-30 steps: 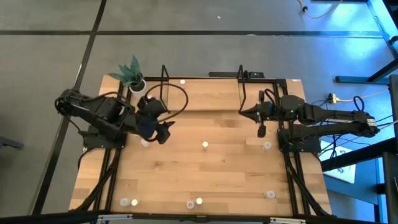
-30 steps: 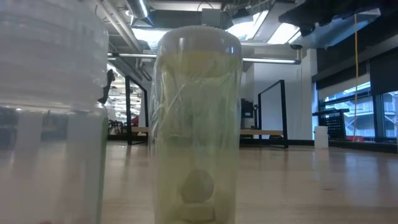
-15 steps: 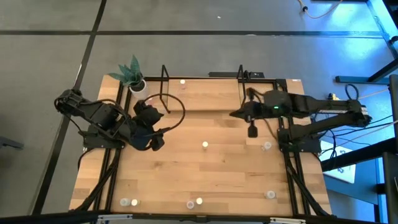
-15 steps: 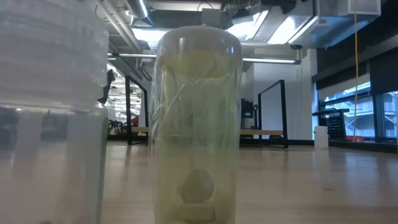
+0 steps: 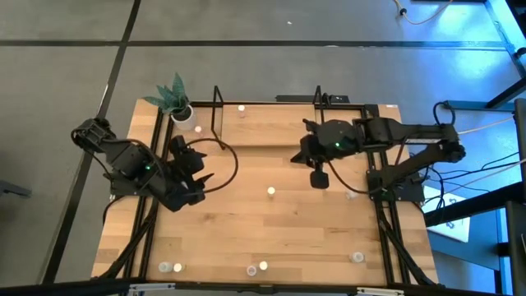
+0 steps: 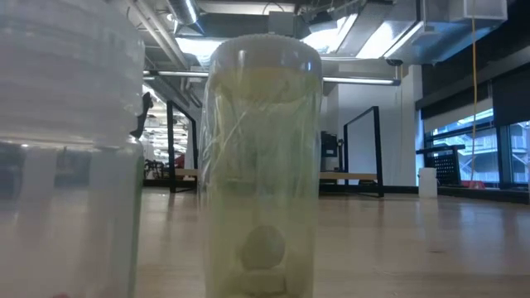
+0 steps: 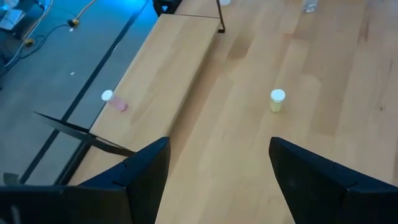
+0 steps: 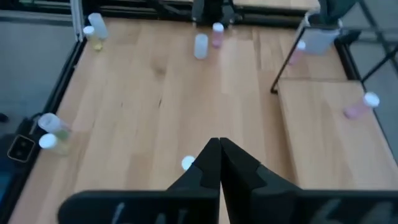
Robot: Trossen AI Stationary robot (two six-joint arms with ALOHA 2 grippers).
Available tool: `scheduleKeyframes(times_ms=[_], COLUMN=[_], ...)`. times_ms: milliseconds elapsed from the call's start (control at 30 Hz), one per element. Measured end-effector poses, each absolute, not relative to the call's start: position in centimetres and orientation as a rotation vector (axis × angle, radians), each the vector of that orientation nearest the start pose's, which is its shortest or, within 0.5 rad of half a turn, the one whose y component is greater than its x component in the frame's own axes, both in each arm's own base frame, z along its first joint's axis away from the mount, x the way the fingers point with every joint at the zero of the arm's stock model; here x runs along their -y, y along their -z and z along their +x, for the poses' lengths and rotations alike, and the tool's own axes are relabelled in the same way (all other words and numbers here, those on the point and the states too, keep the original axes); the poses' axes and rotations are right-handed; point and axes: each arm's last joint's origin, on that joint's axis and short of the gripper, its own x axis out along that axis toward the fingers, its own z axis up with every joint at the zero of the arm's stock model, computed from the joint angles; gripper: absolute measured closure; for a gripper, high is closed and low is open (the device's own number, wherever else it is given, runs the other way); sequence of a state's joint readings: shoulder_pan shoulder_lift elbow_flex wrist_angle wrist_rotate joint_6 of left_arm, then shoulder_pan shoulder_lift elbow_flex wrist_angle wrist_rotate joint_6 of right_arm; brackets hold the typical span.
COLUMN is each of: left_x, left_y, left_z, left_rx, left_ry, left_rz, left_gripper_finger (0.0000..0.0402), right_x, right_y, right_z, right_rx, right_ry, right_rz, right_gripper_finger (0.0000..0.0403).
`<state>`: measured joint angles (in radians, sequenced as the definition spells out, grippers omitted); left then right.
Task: Pick and place medicine bottles onto shelf by color
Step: Put the top yellow pill bottle on the shelf
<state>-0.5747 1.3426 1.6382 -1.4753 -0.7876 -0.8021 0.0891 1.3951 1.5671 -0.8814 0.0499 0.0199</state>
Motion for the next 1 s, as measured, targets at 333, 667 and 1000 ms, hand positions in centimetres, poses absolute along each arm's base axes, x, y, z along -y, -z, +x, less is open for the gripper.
scheduleKeyframes(times_ms=[333, 667, 1000], left_x=[10.6, 10.8, 10.8], left_y=[-40.8, -40.8, -40.8], left_z=[18.3, 18.2, 18.2], left_rx=[-0.750, -0.742, -0.740], left_ry=[-0.474, -0.477, -0.479], left_rz=[0.018, -0.008, -0.012], left_gripper_finger=[0.0134, 0.0134, 0.0134], right_x=[-2.4, -2.5, -3.3], right_y=[-40.5, -40.1, -37.6], right_z=[29.0, 29.3, 31.5], right_rx=[-0.802, -0.819, -0.885], right_ry=[0.004, -0.047, -0.175], right_rz=[0.040, -0.010, -0.141], right_gripper_finger=[0.0311, 0.0191, 0.0184])
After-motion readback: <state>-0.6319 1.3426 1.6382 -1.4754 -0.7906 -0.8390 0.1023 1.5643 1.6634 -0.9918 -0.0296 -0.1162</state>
